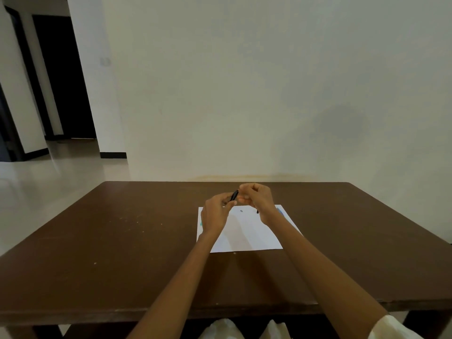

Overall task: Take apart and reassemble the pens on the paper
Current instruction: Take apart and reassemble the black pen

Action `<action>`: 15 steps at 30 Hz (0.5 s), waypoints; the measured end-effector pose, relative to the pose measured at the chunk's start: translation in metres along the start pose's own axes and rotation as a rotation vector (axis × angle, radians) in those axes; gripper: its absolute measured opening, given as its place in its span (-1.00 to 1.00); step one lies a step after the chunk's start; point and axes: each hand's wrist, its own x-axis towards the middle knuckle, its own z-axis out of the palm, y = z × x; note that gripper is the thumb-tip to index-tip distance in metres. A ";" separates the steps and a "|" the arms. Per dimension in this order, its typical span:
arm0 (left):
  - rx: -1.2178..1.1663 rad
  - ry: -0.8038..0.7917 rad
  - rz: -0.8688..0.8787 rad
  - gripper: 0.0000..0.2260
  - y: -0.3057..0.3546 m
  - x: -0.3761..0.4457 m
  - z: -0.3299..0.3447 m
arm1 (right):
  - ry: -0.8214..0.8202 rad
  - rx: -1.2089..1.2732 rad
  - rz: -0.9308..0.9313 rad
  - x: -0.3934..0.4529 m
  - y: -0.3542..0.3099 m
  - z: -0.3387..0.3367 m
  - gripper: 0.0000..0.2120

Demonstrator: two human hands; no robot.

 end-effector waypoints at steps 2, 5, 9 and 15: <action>0.002 0.002 0.009 -0.79 -0.001 0.000 -0.001 | 0.004 0.002 0.003 0.000 0.001 0.000 -0.91; -0.011 0.019 0.026 -0.77 -0.002 -0.001 -0.003 | -0.001 0.024 -0.019 -0.001 0.003 0.002 -0.87; -0.019 0.058 0.086 -0.73 -0.003 -0.001 -0.004 | 0.021 0.109 -0.042 -0.002 0.003 0.002 -0.89; -0.020 0.088 0.095 -0.75 -0.005 0.000 -0.001 | 0.009 0.087 -0.045 -0.002 0.002 0.002 -0.82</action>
